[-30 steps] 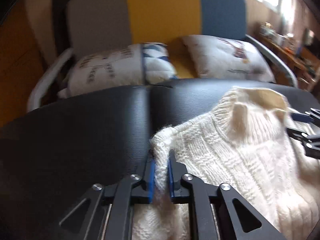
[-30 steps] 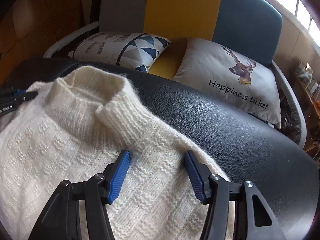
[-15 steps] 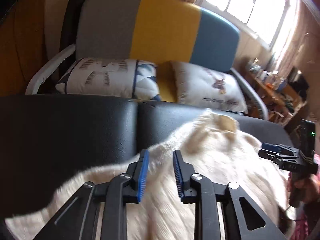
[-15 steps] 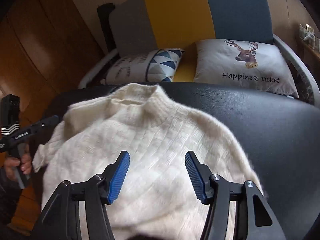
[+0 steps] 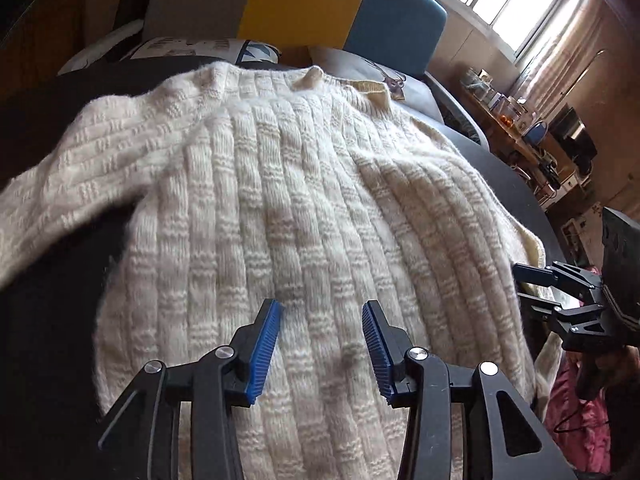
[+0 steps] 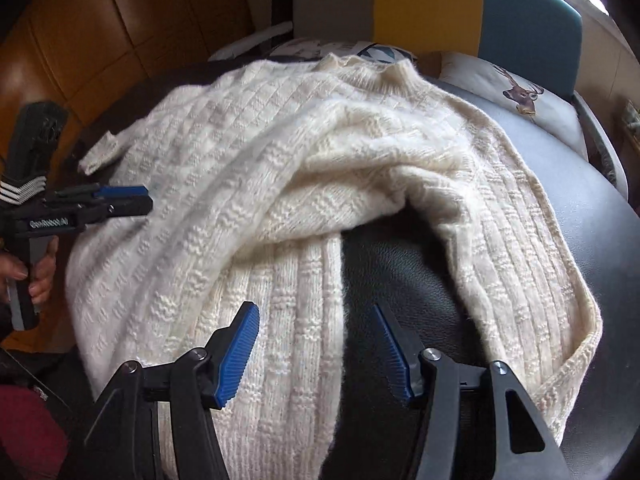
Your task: Fold clothes
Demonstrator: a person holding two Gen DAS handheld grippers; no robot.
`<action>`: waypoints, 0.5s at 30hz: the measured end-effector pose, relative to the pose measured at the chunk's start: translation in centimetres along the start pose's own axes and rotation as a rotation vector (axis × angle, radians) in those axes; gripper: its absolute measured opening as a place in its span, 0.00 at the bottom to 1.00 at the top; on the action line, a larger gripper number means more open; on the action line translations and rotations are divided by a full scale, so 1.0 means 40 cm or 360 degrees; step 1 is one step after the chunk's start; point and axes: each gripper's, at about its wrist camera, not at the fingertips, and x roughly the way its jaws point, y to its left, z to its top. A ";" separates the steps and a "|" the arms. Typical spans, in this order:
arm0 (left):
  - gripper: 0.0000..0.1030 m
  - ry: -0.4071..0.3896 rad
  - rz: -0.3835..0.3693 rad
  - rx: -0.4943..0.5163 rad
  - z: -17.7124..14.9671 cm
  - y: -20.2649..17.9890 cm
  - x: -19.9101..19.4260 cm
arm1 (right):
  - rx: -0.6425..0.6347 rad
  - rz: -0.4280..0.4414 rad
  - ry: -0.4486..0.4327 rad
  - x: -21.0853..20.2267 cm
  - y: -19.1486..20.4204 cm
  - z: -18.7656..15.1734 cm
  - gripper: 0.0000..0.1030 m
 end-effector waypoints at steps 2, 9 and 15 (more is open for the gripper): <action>0.48 -0.0011 -0.0004 0.0001 -0.015 -0.001 -0.005 | -0.0072 -0.0061 0.0041 0.030 0.030 -0.007 0.56; 0.55 -0.0030 -0.0061 -0.0065 -0.015 0.015 -0.005 | -0.0141 -0.0221 0.0066 0.006 0.055 -0.037 0.10; 0.55 -0.0043 -0.0058 -0.0002 -0.023 0.015 -0.004 | 0.0049 -0.0381 0.0150 -0.041 -0.027 -0.115 0.10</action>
